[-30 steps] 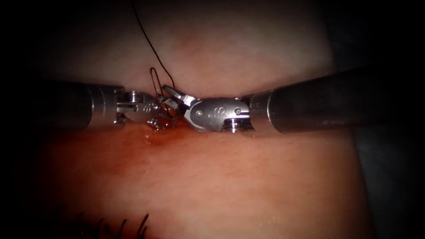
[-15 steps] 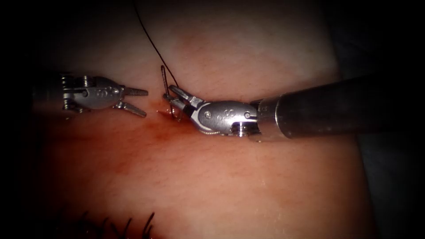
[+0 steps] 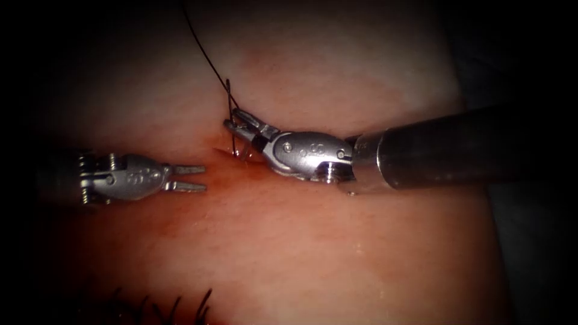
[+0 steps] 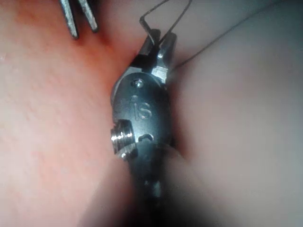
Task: Wound Closure
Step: Throw the needle through the bottom of the incision, then pull the suture needle through the skin with the left gripper.
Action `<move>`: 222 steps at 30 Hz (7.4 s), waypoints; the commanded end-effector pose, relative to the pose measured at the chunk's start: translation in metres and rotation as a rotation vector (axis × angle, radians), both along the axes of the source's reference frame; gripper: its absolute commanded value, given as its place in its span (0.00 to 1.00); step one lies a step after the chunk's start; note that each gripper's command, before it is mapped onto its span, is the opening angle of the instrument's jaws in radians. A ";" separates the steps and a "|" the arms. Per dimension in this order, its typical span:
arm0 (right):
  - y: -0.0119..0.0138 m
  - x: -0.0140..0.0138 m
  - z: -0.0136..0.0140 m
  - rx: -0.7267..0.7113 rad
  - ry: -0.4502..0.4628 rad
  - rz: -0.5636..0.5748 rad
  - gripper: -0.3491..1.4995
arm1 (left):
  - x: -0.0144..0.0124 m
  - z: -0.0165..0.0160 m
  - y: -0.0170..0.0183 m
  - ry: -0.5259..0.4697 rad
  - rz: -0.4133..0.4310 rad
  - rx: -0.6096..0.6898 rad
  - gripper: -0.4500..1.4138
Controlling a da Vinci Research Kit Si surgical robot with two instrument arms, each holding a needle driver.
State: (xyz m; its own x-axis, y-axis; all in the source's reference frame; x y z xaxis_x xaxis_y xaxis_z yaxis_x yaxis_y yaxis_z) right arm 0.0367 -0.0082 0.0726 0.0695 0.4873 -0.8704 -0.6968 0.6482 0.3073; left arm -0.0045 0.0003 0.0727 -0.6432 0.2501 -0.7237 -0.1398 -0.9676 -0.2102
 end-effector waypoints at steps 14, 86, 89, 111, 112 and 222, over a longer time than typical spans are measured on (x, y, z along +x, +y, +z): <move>0.0007 0.0002 0.0006 0.058 0.036 0.012 0.00 | -0.0014 0.0015 -0.0015 0.022 0.009 0.000 0.23; 0.0017 0.0014 0.0012 0.640 0.524 -0.039 0.00 | 0.0002 0.0053 -0.0031 0.066 0.056 0.032 0.21; 0.0016 0.0015 0.0011 0.668 0.560 -0.035 0.00 | 0.0002 0.0054 -0.0030 0.065 0.057 0.034 0.21; -0.0009 0.0028 -0.0005 0.929 0.653 0.000 0.00 | 0.0005 0.0062 -0.0021 0.064 0.055 0.040 0.21; -0.0010 0.0029 -0.0005 0.940 0.660 -0.003 0.00 | 0.0004 0.0062 -0.0021 0.064 0.055 0.040 0.21; 0.0033 -0.0095 -0.0008 0.695 0.435 0.086 0.89 | -0.0026 0.0068 0.0001 -0.374 0.363 -0.126 0.34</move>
State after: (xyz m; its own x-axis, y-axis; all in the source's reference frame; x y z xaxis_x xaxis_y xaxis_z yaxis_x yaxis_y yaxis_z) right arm 0.0265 -0.0047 0.0713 -0.2664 0.9128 -0.3095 -0.4626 0.1607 0.8719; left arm -0.0066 0.0003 0.0789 -0.3668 -0.0452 -0.9292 0.2742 -0.9597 -0.0616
